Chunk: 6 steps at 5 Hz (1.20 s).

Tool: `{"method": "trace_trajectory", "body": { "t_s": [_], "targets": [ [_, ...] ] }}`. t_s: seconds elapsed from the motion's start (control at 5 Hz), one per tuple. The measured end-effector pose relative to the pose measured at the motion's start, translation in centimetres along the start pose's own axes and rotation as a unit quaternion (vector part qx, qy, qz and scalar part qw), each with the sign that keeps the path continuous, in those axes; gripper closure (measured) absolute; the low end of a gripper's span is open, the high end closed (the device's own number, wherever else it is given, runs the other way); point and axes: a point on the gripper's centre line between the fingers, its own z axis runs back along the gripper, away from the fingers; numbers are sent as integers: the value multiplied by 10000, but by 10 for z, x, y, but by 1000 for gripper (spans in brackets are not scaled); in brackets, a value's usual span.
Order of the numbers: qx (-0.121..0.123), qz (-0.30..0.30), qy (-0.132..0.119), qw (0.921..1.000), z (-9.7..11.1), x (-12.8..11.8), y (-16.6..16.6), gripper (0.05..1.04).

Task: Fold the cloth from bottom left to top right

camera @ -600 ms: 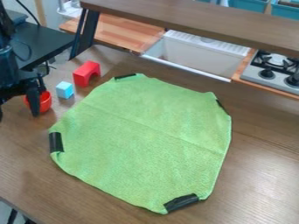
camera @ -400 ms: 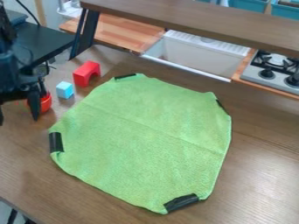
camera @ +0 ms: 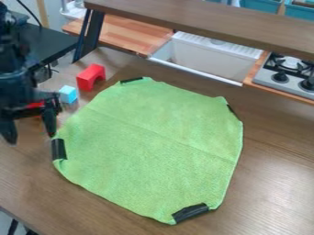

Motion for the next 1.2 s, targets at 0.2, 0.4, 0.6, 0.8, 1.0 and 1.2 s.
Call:
{"method": "trace_trajectory", "body": {
  "t_s": [0.2, 0.4, 0.6, 0.8, 1.0, 1.2],
  "targets": [
    [33, -54, -189, 9998, -7, -2, -8, 82],
    [43, -77, -339, 9994, -11, -3, -13, 82],
    [124, -79, -388, 9991, -20, -2, -19, 82],
    [199, -80, -442, 9988, -25, -2, -24, 82],
    [301, -75, -423, 9986, -35, -3, -25, 82],
    [399, -73, -429, 9983, -40, -1, -25, 127]
  ]
}}
